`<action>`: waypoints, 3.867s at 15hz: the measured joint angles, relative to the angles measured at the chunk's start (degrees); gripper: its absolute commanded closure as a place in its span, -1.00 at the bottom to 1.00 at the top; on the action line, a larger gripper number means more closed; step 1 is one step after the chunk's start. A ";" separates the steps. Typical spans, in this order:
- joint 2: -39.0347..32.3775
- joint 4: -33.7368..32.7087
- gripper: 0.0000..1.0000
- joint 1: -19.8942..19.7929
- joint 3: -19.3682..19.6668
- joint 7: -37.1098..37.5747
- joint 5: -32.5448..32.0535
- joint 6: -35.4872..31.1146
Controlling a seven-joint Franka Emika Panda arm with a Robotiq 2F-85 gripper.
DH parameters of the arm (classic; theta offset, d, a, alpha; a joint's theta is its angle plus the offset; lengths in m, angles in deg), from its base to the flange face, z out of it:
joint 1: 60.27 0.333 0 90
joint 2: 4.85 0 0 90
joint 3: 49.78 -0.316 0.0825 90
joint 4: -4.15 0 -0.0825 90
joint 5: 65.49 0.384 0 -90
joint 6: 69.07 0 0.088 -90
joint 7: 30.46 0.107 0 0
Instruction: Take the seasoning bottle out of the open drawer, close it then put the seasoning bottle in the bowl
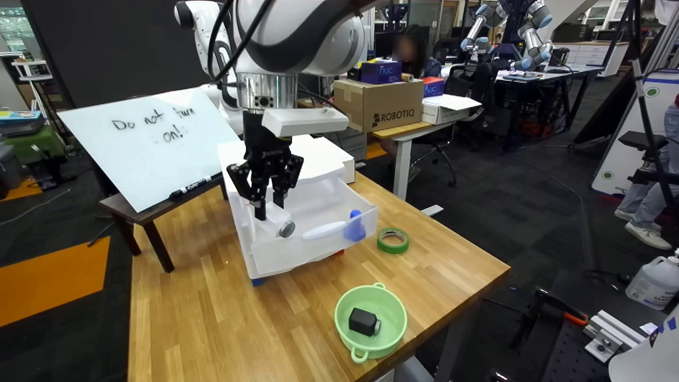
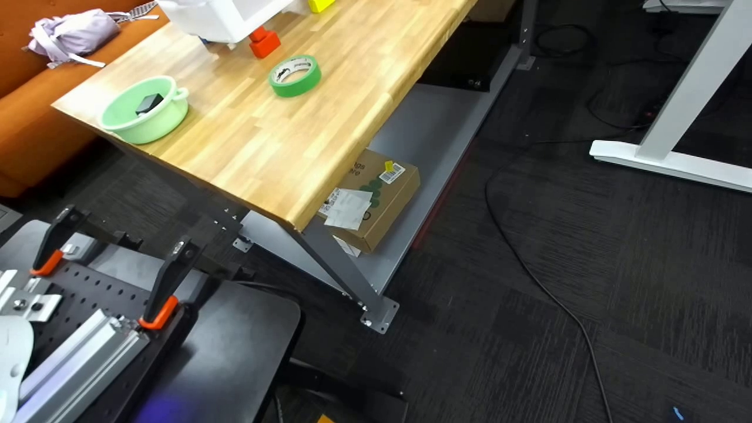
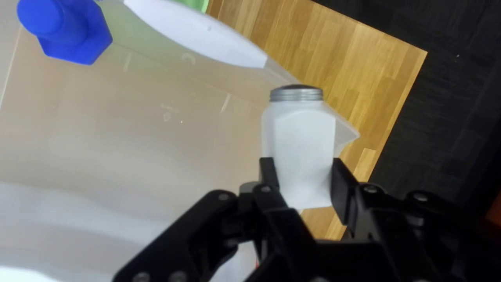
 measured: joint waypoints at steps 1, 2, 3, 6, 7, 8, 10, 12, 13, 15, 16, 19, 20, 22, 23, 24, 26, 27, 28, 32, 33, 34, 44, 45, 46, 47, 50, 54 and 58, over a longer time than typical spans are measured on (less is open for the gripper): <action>0.00 0.09 0.77 0.07 0.00 0.00 -0.16 0.00; 0.00 0.16 0.77 0.11 0.00 0.00 -0.30 0.00; -0.01 0.24 0.77 0.17 -0.01 0.00 -0.49 0.00; -0.03 0.67 0.77 0.98 -0.43 0.00 -1.84 0.05; -0.05 0.99 0.77 1.51 -0.87 0.00 -2.18 0.18; -0.03 1.39 0.77 2.11 -1.30 0.00 -2.35 0.32; 0.00 2.30 0.77 3.22 -2.02 0.00 -2.84 0.44; 0.21 3.05 0.77 3.84 -2.48 0.00 -3.36 0.46; 0.46 3.43 0.77 3.99 -2.60 0.00 -3.51 0.47; 1.14 4.19 0.77 4.05 -2.68 -0.06 -3.74 0.48; 1.41 4.49 0.77 4.05 -2.69 -0.07 -3.85 0.48; 1.74 4.97 0.77 4.07 -2.73 -0.08 -4.15 0.51; 1.75 5.10 0.77 4.08 -2.75 -0.08 -4.18 0.53; 1.71 5.55 0.77 4.08 -2.79 -0.20 -4.18 0.61; 1.62 5.92 0.77 4.08 -2.82 -0.41 -4.15 0.65; 1.39 6.38 0.77 4.08 -2.87 -0.81 -4.04 0.69; 0.52 7.32 0.77 4.08 -3.05 -1.39 -4.03 0.76; 0.12 7.65 0.77 4.09 -3.19 -1.58 -4.03 0.76; -0.20 7.87 0.77 4.11 -3.34 -1.73 -4.05 0.76; -0.47 8.18 0.77 4.21 -3.80 -1.80 -4.22 0.76; -0.44 8.18 0.77 4.22 -3.84 -1.80 -4.27 0.76; -0.40 8.18 0.77 4.25 -3.88 -1.80 -4.34 0.76; 6.25 6.32 0.77 7.99 -4.96 4.82 -11.50 2.81; 7.08 5.94 0.77 8.67 -5.28 6.04 -12.87 3.62; 7.48 5.62 0.77 9.13 -5.56 6.89 -13.90 4.46; 7.54 5.35 0.77 9.36 -5.73 7.29 -14.64 5.00; 6.63 5.36 0.77 8.82 -5.42 7.22 -14.88 5.17; 3.45 5.12 0.77 6.33 -4.34 4.75 -14.29 4.94; -1.21 3.89 0.77 4.55 -3.95 0.38 -12.14 4.86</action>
